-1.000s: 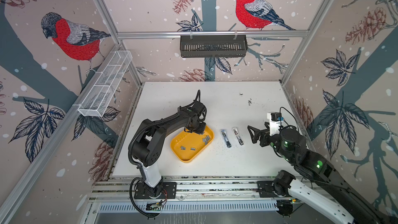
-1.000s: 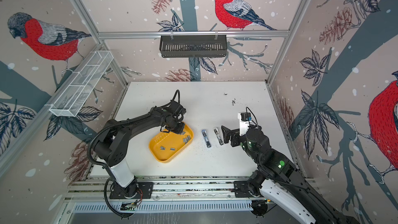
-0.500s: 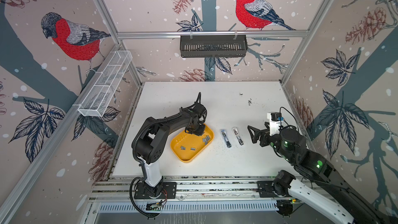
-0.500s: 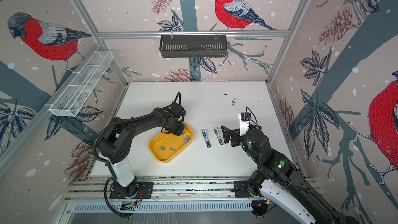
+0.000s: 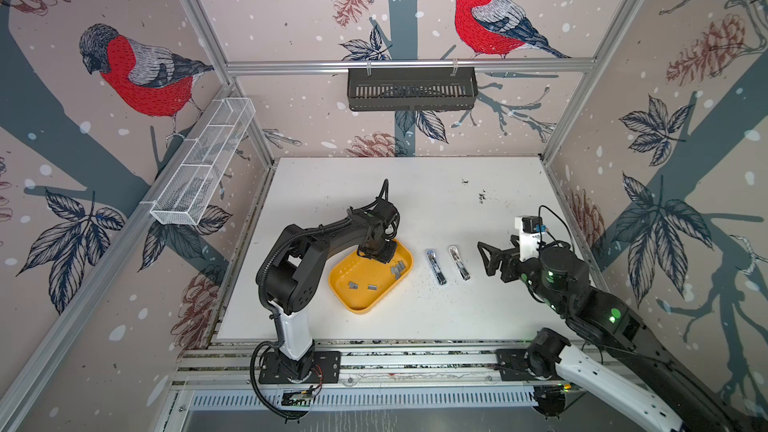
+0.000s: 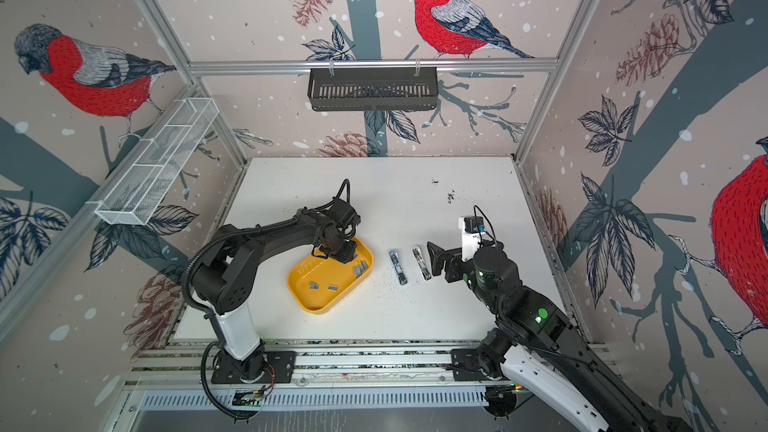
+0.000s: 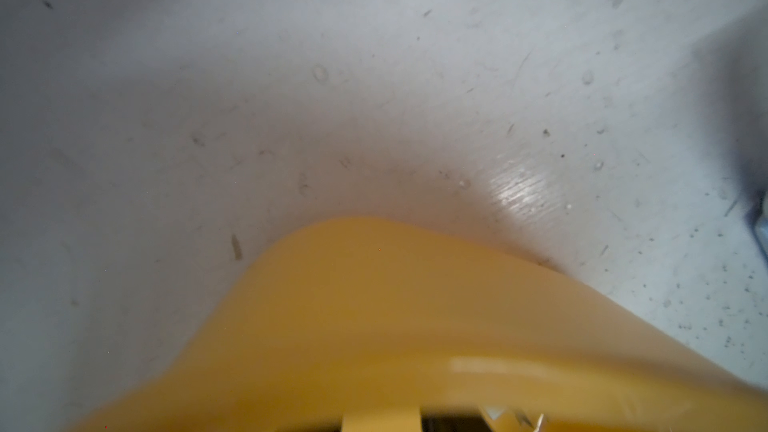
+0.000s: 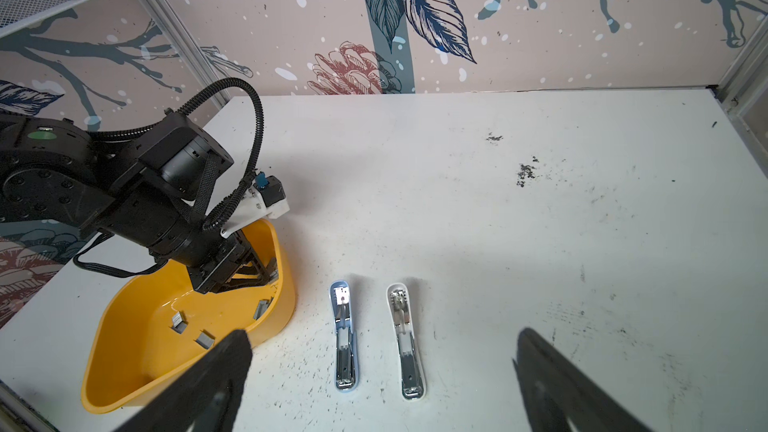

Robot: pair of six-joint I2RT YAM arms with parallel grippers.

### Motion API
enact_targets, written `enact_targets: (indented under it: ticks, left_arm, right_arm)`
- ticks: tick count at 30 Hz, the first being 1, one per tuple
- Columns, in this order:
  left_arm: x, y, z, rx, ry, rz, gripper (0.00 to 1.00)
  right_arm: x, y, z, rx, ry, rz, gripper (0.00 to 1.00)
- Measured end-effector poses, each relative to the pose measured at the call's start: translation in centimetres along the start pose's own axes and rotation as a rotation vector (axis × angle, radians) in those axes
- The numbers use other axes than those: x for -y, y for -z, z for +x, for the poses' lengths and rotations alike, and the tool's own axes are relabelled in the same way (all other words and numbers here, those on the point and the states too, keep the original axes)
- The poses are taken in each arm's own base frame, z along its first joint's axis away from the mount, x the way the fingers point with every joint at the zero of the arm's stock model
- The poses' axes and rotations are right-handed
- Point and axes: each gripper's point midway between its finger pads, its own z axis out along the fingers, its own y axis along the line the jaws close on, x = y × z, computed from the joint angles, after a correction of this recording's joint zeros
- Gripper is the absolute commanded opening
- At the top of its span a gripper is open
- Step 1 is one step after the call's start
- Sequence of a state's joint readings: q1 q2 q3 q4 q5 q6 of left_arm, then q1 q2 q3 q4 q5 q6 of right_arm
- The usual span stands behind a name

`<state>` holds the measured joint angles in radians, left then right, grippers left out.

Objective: Load the staples into the stapler
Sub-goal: 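Close the left gripper on a silver staple strip in the yellow tray, then lift the staple strip out of the tray toward the staplers with the left gripper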

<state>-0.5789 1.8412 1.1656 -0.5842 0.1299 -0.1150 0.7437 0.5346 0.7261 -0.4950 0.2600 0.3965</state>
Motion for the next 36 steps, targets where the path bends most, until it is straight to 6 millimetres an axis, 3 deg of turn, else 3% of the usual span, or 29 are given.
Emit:
enact_targets:
  ticks: [15,30,36]
  left_arm:
    - [-0.3,0.2,-0.1,0.009,-0.008,-0.05,0.19]
    - [0.2,2.7,-0.9,0.057,-0.013,-0.04,0.19]
    - [1.0,5.1,-1.4,0.11,-0.009,-0.028,0.19]
  right_arm:
    - [0.0,0.1,-0.1,0.003,-0.001,-0.003,1.0]
    - [0.0,0.1,-0.1,0.005,-0.002,-0.004,1.0]
    - [0.0,0.2,-0.1,0.008,-0.003,-0.003,1.0]
